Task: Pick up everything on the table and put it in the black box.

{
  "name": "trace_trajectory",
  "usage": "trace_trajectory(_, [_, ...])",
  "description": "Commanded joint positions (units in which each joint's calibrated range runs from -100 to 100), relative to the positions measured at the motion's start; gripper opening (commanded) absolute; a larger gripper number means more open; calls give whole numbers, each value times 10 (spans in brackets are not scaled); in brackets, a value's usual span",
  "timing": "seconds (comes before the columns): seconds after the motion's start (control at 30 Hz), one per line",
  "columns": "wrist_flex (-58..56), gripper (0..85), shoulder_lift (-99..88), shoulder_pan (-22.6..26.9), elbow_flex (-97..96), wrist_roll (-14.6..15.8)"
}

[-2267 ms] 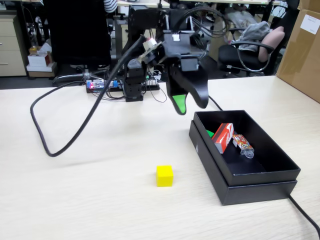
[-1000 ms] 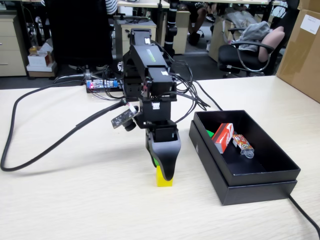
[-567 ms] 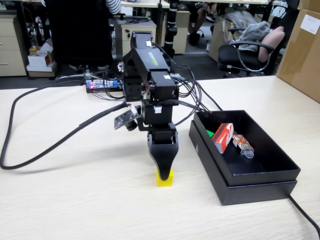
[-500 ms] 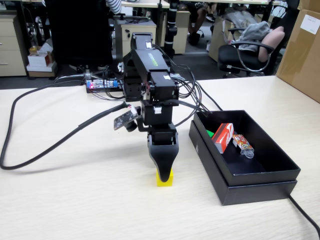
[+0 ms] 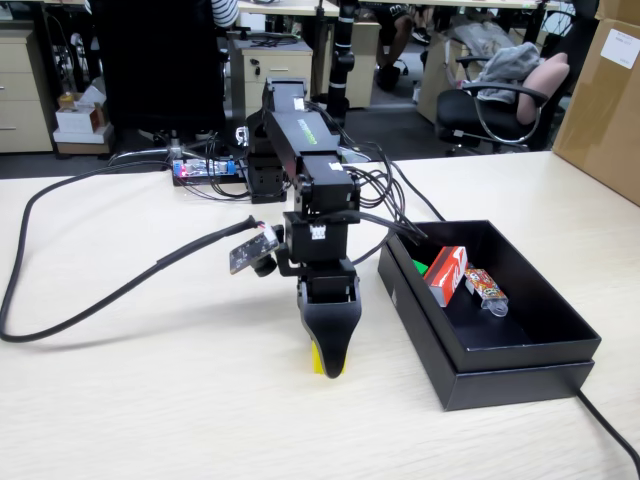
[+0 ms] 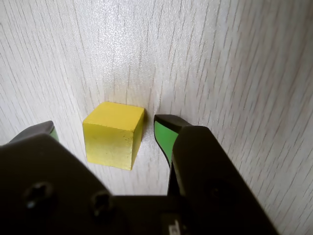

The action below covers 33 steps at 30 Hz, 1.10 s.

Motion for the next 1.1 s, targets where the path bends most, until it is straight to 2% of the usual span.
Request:
trace_trajectory(0.0, [0,338,-5,0,52,-6])
trace_trajectory(0.1, [1,207,4,-1,66,-6])
trace_trajectory(0.2, [2,140,8,-1,73,-6])
trace_trajectory(0.3, [2,116,10,-1,73,-8])
trace_trajectory(0.33, [2,56,10,-1,76,-7])
trace_trajectory(0.37, [2,33,10,-2,79,-7])
trace_trajectory(0.63, [-36,33,-60,-1,82,-7])
trace_trajectory(0.73, [-102,35,-186,11,67,-5])
trace_trajectory(0.9, [-104,35,-322,24,-18,-7])
trace_trajectory(1.07, [-104,36,-465,60,-139,-8])
